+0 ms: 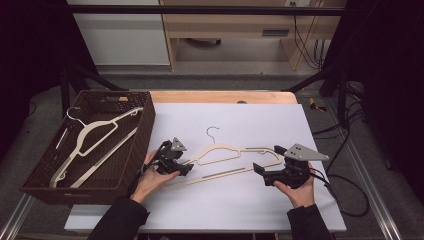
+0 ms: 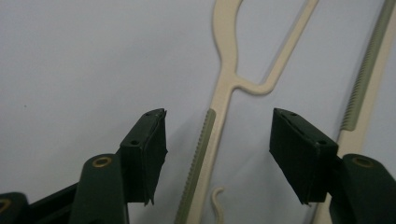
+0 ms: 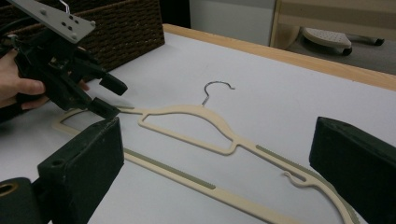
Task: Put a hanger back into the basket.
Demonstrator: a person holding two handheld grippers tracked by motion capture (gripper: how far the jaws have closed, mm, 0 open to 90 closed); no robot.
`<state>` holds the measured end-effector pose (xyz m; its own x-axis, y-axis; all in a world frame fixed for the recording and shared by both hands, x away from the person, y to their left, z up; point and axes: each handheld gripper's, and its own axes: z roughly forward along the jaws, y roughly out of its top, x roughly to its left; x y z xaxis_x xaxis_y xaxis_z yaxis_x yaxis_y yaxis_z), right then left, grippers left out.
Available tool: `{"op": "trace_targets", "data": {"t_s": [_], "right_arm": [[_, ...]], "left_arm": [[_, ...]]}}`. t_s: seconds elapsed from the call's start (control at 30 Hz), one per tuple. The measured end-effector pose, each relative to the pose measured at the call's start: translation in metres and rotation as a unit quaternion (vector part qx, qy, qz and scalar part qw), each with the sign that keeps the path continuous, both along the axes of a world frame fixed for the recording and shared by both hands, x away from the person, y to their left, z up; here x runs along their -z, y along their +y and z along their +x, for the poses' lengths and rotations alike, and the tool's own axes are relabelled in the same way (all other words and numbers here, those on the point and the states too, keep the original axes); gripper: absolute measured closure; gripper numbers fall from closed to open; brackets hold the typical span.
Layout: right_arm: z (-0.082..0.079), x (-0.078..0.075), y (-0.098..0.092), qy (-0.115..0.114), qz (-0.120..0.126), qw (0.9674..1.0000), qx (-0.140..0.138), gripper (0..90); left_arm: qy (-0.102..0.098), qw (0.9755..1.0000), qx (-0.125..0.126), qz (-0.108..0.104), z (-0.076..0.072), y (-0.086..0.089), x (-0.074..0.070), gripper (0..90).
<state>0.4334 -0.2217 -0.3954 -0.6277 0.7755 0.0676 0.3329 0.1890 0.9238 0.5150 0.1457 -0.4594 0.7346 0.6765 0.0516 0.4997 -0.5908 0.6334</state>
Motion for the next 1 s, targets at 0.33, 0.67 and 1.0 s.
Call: {"op": "trace_targets", "data": {"t_s": [0.33, 0.67, 1.0], "right_arm": [[0.000, 0.000, 0.000, 0.000, 0.000, 1.0000, -0.001, 3.2], [-0.001, -0.001, -0.001, -0.001, 0.004, 1.0000, -0.001, 3.2], [0.001, 0.001, 0.001, 0.002, 0.002, 1.0000, -0.004, 3.2]], "left_arm": [[0.008, 1.0000, 0.003, 0.004, 0.004, 0.000, 0.007, 61.2], [0.034, 0.9993, 0.009, 0.014, 0.002, 0.004, 0.004, 72.1], [0.008, 0.9984, 0.023, 0.051, -0.007, -0.006, 0.002, 78.2]]}}
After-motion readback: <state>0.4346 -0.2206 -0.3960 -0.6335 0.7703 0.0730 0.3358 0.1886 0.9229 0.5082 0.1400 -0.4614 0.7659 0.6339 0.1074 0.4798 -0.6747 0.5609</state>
